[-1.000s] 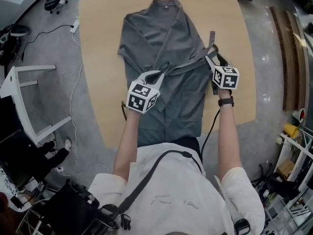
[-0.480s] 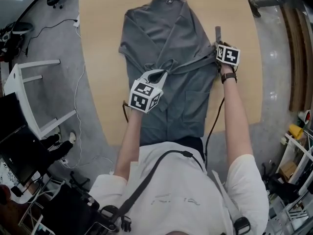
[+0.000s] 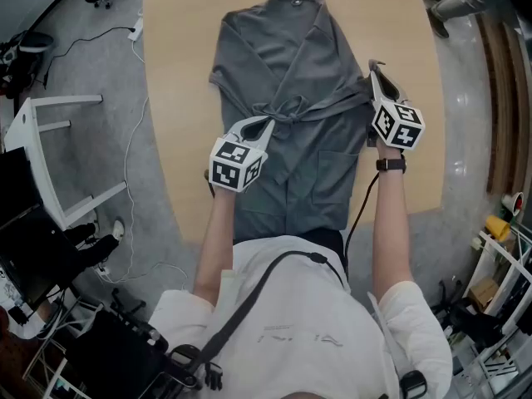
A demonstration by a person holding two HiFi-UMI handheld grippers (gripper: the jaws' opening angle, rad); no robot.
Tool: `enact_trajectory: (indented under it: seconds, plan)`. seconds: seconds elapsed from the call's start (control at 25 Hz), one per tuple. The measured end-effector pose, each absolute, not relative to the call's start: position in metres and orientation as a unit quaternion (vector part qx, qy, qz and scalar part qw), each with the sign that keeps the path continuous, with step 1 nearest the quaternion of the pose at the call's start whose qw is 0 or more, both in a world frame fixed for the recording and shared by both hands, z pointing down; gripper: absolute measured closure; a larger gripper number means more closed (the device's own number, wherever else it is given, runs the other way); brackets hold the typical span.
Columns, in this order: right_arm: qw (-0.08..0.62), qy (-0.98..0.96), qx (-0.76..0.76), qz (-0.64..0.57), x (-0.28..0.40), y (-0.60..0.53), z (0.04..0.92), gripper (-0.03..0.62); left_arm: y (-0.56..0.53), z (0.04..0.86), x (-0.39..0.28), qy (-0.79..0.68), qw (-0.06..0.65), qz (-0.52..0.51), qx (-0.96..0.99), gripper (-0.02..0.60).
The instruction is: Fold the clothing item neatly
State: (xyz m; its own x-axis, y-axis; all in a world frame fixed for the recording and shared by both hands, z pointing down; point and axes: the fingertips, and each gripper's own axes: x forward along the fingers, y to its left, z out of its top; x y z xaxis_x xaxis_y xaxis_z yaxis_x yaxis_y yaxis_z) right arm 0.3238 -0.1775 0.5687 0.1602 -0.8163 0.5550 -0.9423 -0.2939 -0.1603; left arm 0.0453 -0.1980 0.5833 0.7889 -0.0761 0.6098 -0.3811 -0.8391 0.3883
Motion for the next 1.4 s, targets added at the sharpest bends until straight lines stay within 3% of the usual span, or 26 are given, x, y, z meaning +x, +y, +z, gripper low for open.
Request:
enact_trajectory:
  seconds: [0.16,0.24,0.4,0.6,0.64,0.76,0.96,1.24,1.4]
  plan:
    - [0.046,-0.687,0.678,0.258,0.216,-0.180,0.515,0.566,-0.211,0.577,0.018,-0.155,0.259,0.285,0.910,0.576]
    - [0.046,-0.722,0.637,0.265,0.163,-0.175,0.514,0.566,-0.217,0.575,0.003,-0.173,0.263,0.278,0.907,0.577]
    - [0.109,-0.771,0.556,0.290,0.071,-0.147,0.546,0.565,-0.222,0.568,-0.019,-0.193,0.261,0.268,0.907,0.576]
    - [0.267,-0.778,0.480,0.304,0.019,-0.096,0.621,0.548,-0.211,0.567,-0.034,-0.192,0.262,0.268,0.907,0.576]
    - [0.293,-0.767,0.476,0.316,0.020,-0.085,0.636,0.535,-0.206,0.568,-0.036,-0.190,0.263,0.269,0.907,0.577]
    - [0.342,-0.718,0.481,0.368,0.036,-0.049,0.666,0.363,-0.191,0.573,-0.036,-0.175,0.264,0.277,0.907,0.575]
    - [0.290,-0.662,0.557,0.408,0.076,-0.019,0.657,0.287,-0.169,0.577,-0.031,-0.144,0.249,0.295,0.911,0.575]
    - [0.205,-0.691,0.600,0.349,0.086,-0.029,0.603,0.355,-0.155,0.563,-0.031,-0.132,0.224,0.286,0.922,0.575]
    - [0.164,-0.711,0.615,0.299,0.065,-0.037,0.569,0.520,-0.135,0.547,-0.035,-0.125,0.217,0.270,0.930,0.577]
